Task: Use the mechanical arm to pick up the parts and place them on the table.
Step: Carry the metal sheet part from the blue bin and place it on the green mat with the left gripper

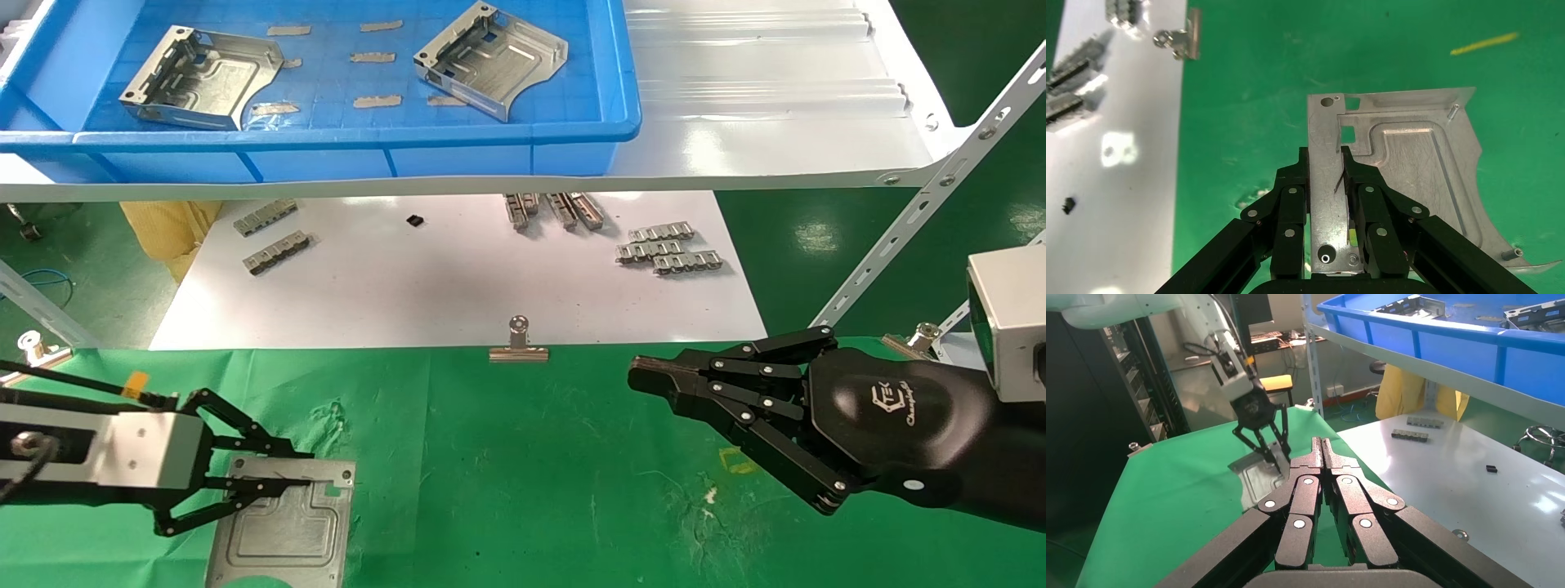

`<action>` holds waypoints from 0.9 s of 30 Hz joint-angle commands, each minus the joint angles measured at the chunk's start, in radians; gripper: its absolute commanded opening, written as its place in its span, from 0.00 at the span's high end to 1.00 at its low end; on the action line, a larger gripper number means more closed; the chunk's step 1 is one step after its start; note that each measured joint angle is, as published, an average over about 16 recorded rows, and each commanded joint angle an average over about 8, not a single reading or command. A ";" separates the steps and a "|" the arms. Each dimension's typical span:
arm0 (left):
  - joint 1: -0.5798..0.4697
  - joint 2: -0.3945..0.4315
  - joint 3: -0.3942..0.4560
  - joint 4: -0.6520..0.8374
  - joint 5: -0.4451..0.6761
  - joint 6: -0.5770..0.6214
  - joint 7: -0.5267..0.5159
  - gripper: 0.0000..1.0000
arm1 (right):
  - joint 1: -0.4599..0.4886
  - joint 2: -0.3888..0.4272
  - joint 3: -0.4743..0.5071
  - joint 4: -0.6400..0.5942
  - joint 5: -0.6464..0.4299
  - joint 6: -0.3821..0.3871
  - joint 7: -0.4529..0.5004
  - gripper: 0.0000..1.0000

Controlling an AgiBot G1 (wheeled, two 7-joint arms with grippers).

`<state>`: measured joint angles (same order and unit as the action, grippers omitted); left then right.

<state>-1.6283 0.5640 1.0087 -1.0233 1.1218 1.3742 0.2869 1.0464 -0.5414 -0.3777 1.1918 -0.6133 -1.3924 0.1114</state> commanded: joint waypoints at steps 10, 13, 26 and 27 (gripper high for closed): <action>0.061 0.021 0.019 -0.004 0.043 -0.112 -0.019 1.00 | 0.000 0.000 0.000 0.000 0.000 0.000 0.000 1.00; 0.067 0.026 0.022 0.009 0.056 -0.133 -0.009 1.00 | 0.000 0.000 0.000 0.000 0.000 0.000 0.000 1.00; 0.084 0.049 0.024 0.056 0.078 -0.176 0.048 1.00 | 0.000 0.000 0.000 0.000 0.000 0.000 0.000 1.00; 0.085 0.051 0.023 0.058 0.077 -0.176 0.050 0.99 | 0.000 0.000 0.000 0.000 0.000 0.000 0.000 1.00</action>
<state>-1.5449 0.6146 1.0322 -0.9667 1.2002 1.1969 0.3356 1.0464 -0.5414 -0.3777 1.1918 -0.6133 -1.3924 0.1114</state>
